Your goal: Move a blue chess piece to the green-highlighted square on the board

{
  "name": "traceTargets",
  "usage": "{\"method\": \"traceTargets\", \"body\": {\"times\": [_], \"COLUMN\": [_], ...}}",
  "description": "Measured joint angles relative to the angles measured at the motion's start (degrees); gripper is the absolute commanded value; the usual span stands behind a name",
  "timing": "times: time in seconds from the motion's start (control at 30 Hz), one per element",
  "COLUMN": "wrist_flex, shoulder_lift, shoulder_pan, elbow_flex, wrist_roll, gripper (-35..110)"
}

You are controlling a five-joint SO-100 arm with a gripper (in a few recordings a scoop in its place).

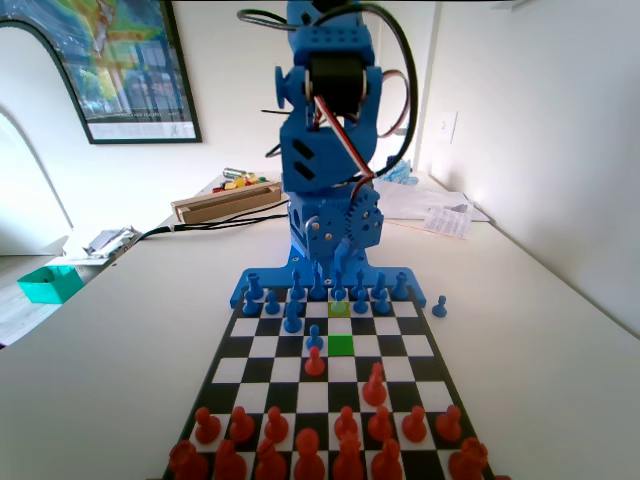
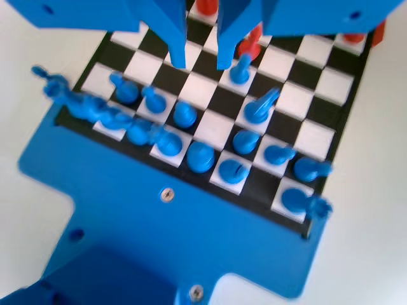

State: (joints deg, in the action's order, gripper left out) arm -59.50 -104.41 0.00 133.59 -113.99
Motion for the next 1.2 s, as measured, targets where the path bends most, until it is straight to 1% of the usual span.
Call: {"method": "traceTargets", "body": {"times": [0.17,0.47,0.57,0.9,1.2], "wrist_flex": [1.76,8.26,7.91,12.3,13.54], "shoulder_lift": [0.0,0.44,1.23,5.71,7.21], "shoulder_pan": [-1.41,-2.81,-2.64,-2.72,-2.72], "elbow_flex": [1.41,5.89,5.89,6.24,6.77], "wrist_roll": [2.02,4.04,4.66,4.75,5.1], "gripper": [10,9,9,9,9]}}
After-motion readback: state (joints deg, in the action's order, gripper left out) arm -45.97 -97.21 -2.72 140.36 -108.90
